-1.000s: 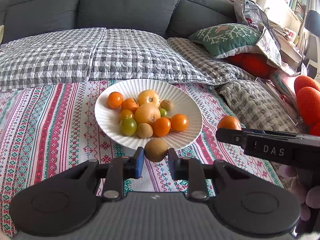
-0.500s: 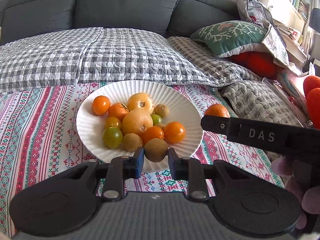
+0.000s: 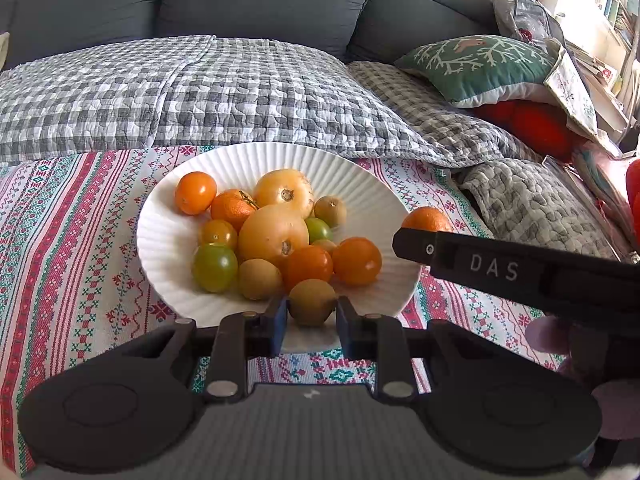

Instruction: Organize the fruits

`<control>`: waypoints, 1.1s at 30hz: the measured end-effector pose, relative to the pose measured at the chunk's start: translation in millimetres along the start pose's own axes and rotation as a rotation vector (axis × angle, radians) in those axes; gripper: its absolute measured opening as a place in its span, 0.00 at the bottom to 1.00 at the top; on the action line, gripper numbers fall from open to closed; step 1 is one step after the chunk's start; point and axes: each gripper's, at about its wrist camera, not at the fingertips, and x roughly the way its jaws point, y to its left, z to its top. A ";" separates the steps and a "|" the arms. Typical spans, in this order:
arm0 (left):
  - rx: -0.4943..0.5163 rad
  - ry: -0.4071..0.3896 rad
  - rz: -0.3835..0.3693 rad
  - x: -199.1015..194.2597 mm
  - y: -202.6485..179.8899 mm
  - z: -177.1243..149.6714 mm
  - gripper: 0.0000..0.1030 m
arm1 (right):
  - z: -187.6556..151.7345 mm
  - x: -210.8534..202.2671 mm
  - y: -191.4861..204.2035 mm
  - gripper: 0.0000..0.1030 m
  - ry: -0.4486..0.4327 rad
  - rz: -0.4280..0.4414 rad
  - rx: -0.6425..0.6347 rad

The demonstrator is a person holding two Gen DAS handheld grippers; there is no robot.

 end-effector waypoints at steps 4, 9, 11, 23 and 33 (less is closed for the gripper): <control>0.004 -0.006 0.004 -1.0 0.4 0.8 0.21 | -0.6 1.7 1.9 0.32 0.005 -0.001 -0.002; 0.013 -0.009 0.006 -2.9 0.0 0.9 0.29 | -0.6 1.4 2.7 0.35 -0.001 -0.005 0.001; 0.017 -0.012 0.006 -4.2 -0.6 1.0 0.37 | 0.2 -1.0 3.0 0.39 -0.007 -0.005 0.001; 0.060 -0.034 -0.010 -26.0 -2.1 -1.4 0.76 | -0.4 -34.3 -1.4 0.80 -0.035 -0.023 -0.025; 0.089 -0.026 0.101 -50.5 7.2 -13.2 0.94 | -10.4 -66.6 -7.8 0.94 -0.046 -0.110 -0.040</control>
